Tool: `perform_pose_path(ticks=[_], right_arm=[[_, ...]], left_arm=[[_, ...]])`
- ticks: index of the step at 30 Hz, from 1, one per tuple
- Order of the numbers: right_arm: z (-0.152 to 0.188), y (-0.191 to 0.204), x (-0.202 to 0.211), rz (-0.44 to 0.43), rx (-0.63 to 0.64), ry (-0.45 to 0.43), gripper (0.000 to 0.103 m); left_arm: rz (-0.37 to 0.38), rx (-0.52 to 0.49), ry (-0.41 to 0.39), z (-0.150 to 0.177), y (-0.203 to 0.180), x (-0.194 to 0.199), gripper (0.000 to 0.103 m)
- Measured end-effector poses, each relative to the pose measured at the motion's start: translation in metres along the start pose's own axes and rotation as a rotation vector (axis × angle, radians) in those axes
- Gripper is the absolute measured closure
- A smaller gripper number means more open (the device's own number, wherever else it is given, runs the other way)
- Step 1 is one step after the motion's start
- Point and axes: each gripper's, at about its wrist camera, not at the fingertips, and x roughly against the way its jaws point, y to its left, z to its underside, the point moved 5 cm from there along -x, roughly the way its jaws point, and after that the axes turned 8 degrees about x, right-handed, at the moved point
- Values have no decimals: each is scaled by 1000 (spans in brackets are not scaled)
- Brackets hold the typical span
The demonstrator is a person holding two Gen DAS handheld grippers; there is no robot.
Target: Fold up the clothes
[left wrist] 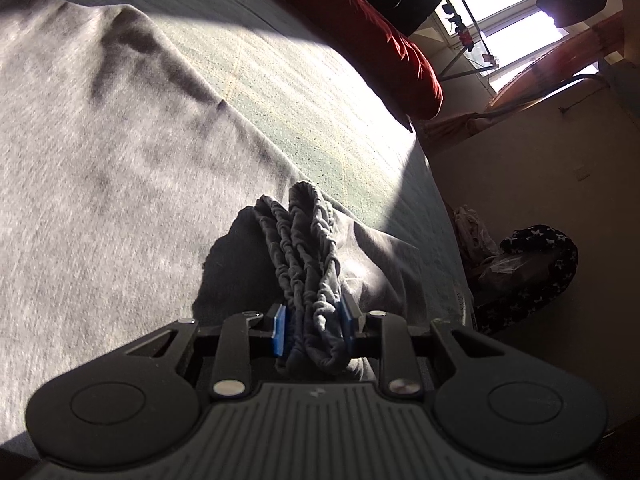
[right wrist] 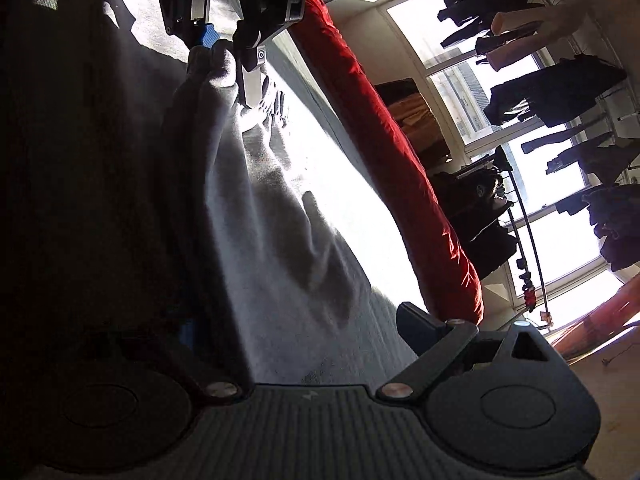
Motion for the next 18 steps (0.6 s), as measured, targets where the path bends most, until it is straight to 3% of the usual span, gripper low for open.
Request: perform_pose_path(ticks=[4, 9, 15, 18], right_arm=[[28, -8, -1, -7, -29, 26, 4], [30, -27, -2, -71, -127, 30, 4], [42, -58, 10, -220, -254, -7, 4], [52, -80, 16, -298, -396, -30, 4]], left_arm=[[-7, 12, 13, 2, 8, -6, 78], [-22, -26, 16, 6, 7, -5, 76], [-114, -146, -46, 5, -4, 27, 61], [-95, -217, -91, 1, -23, 43, 58]])
